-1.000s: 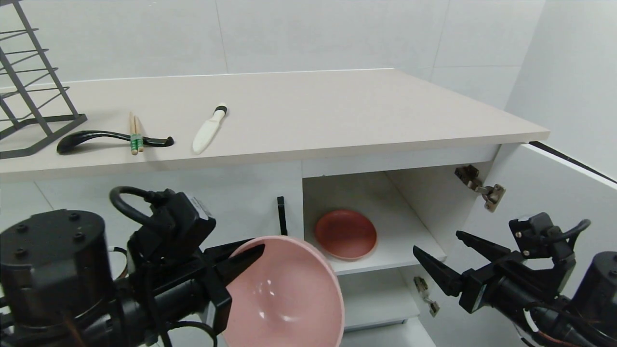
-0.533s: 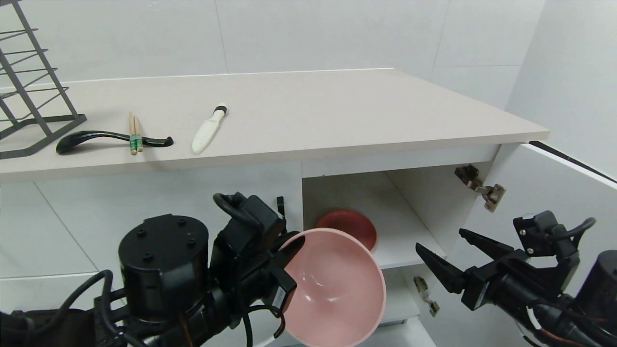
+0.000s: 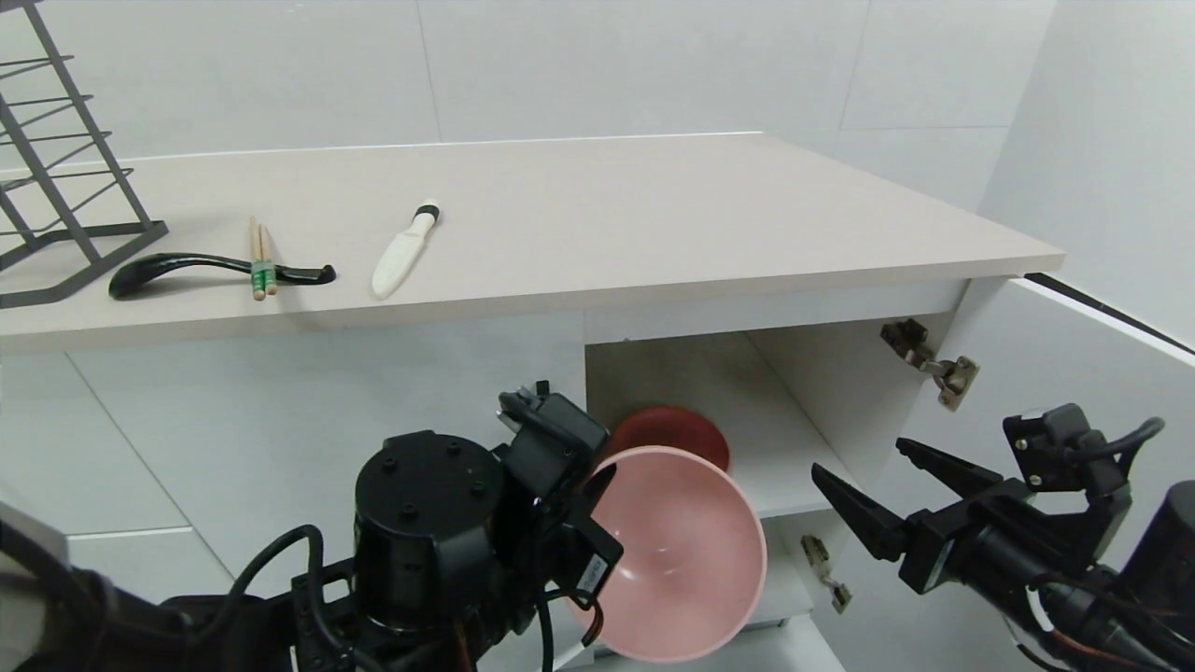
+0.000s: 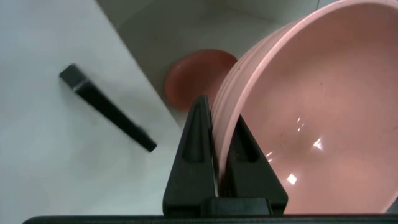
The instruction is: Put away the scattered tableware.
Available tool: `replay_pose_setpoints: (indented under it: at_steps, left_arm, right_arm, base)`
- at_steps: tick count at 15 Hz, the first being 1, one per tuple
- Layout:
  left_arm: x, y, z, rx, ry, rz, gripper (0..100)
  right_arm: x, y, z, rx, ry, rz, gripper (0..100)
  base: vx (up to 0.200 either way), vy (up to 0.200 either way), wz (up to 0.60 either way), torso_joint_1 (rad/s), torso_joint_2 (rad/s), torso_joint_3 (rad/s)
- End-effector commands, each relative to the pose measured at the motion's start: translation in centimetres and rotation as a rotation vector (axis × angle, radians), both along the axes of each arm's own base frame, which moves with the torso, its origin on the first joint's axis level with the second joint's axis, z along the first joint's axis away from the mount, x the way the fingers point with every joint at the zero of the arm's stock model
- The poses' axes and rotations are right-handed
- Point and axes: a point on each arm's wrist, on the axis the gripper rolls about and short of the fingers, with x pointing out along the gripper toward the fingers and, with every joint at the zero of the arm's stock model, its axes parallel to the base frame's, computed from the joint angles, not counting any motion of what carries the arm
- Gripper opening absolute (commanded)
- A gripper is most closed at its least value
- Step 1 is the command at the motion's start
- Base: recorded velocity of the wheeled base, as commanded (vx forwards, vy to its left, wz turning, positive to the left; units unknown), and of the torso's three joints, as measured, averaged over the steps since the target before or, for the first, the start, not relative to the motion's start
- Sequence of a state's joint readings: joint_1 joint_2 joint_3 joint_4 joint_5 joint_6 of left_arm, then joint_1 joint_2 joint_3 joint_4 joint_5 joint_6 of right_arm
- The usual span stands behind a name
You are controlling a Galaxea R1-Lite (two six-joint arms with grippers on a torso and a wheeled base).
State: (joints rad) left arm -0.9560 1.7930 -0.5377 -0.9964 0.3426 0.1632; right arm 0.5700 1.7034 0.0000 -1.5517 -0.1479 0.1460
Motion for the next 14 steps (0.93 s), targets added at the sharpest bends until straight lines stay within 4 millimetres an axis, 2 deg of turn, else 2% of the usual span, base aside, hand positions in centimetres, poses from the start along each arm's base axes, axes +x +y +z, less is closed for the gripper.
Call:
replay_pose_setpoints:
  at_steps: [1, 2, 5, 14]
  left_arm:
    - [0.7, -1.5, -0.9, 0.0, -0.007, 0.007, 0]
    - [0.9, -2.5, -1.2, -0.012, -0.025, 0.011, 0]
    - [1.7, -3.6, -2.2, -0.007, -0.092, 0.025, 0]
    - [2.8, -4.7, -2.9, -0.028, -0.15, 0.049, 0]
  right_arm:
    - [0.0, 0.0, 0.0, 0.0, 0.002, 0.001, 100]
    - [0.0, 0.0, 0.0, 0.0, 0.002, 0.001, 100]
    - [0.0, 0.0, 0.0, -0.001, 0.001, 0.001, 100]
    - [0.0, 0.0, 0.0, 0.0, 0.0, 0.003, 100]
  base:
    - [0.0, 0.0, 0.0, 0.0, 0.0, 0.0]
    - [0.0, 0.0, 0.0, 0.0, 0.0, 0.0]
    - [0.0, 0.0, 0.0, 0.0, 0.0, 0.0]
    - [0.0, 0.0, 0.0, 0.0, 0.0, 0.0]
